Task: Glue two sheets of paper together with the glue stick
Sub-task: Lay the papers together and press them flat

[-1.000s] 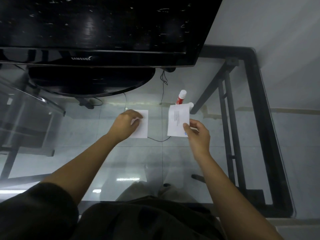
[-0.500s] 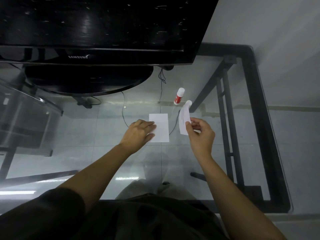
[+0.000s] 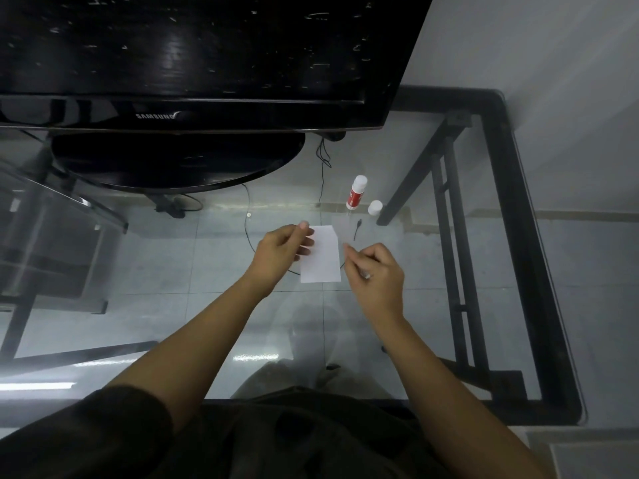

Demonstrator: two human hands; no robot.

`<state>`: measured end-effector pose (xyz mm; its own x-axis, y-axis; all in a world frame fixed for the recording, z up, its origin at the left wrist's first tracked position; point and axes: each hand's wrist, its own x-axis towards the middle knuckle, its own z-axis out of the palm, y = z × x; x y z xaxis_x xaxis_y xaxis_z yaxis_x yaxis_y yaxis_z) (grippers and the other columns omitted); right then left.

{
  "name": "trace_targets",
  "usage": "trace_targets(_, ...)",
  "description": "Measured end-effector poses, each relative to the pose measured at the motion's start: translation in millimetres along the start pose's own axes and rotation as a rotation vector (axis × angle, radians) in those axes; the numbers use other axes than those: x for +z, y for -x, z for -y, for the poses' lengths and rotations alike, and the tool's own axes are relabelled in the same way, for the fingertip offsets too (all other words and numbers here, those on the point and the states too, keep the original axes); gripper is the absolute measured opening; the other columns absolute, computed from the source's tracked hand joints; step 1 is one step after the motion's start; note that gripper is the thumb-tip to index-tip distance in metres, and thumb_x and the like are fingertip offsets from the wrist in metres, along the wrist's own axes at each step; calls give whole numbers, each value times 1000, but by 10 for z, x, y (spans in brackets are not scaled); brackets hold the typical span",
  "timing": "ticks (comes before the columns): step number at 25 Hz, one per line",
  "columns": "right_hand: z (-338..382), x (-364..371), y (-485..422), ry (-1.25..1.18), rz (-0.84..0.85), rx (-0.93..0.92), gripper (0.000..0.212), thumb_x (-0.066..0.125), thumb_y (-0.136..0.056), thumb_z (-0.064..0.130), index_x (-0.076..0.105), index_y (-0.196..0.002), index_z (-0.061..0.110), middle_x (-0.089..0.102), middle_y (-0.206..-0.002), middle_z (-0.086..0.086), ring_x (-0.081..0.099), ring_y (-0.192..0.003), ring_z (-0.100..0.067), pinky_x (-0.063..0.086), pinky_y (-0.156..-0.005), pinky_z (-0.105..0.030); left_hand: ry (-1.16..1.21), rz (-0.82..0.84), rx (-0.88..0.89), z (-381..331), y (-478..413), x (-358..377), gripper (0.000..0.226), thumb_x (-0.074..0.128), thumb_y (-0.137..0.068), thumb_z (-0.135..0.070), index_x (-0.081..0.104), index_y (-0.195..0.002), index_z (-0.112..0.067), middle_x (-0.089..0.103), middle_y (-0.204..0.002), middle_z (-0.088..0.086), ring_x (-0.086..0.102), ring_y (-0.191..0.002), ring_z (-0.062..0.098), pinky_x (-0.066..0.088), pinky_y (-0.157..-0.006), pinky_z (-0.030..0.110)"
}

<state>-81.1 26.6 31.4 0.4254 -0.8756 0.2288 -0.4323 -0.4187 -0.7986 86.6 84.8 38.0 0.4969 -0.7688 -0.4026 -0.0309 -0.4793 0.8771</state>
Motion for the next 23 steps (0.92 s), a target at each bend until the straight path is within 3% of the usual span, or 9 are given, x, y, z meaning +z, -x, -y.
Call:
trace_targets(4, 51, 149, 36, 121, 34, -90, 17, 70, -80, 9, 70, -96, 4, 58, -69, -8, 53, -61, -16, 51, -56, -23, 104, 47, -100, -159, 0, 56, 26, 63, -86, -33, 67, -94, -9, 70, -84, 5, 67, -77, 15, 49, -64, 19)
trace_targets(7, 94, 177, 95, 113, 129, -160, 34, 71, -78, 27, 68, -106, 7, 62, -82, -10, 56, -77, -18, 52, -70, -27, 173, -11, -129, -145, -30, 75, 15, 64, -86, -15, 65, -92, -1, 64, -75, 7, 63, -68, 15, 47, -62, 21)
trace_targets(8, 99, 170, 100, 66, 134, -123, 42, 69, -78, 37, 66, -110, 11, 61, -90, -8, 55, -85, -17, 49, -77, -25, 174, -16, -143, -137, -49, 58, 11, 63, -86, -12, 64, -89, -2, 63, -74, 8, 61, -68, 16, 47, -63, 23)
trace_targets(10, 100, 140, 38, -102, 27, 134, 45, 60, -81, 47, 59, -118, 22, 56, -102, 2, 52, -94, -8, 46, -81, -17, 169, -7, -185, -94, -82, 6, 6, 61, -86, -9, 63, -83, -5, 62, -78, 9, 59, -68, 18, 47, -65, 25)
trace_targets(11, 94, 129, -33, -183, -28, 320, 41, 57, -84, 47, 55, -120, 27, 54, -104, 8, 53, -94, -6, 47, -79, -14, 169, 5, -210, -69, -87, -18, 6, 61, -86, -10, 63, -81, -6, 62, -79, 8, 59, -67, 16, 48, -66, 24)
trace_targets(13, 21, 151, -172, -255, 33, 607, 31, 57, -87, 40, 53, -115, 28, 54, -99, 13, 55, -91, -6, 46, -70, -12, 163, 31, -248, -28, -80, -43, 7, 60, -87, -11, 64, -82, -6, 62, -76, 6, 57, -63, 13, 48, -64, 21)
trace_targets(16, -70, 247, -252, -160, 199, 631, 14, 60, -87, 29, 61, -100, 21, 57, -90, 13, 55, -78, -2, 38, -61, -5, 141, 34, -265, 25, -81, -32, 10, 60, -87, -12, 63, -78, -9, 62, -75, 5, 57, -62, 12, 47, -62, 20)
trace_targets(20, -119, 354, -352, -138, 133, 632, 15, 64, -85, 24, 66, -96, 14, 63, -88, 6, 59, -77, -8, 42, -66, -9, 87, -77, -241, 77, -186, 9, 10, 65, -84, -12, 61, -75, -14, 63, -71, -2, 60, -60, 9, 50, -56, 16)
trace_targets(23, -132, 426, -456, -89, 138, 640, 16, 65, -84, 24, 66, -96, 13, 64, -86, 6, 58, -75, -8, 39, -63, -6, -50, -169, -202, 124, -270, 55, 9, 68, -82, -17, 60, -87, -14, 63, -71, -3, 60, -62, 10, 50, -60, 18)
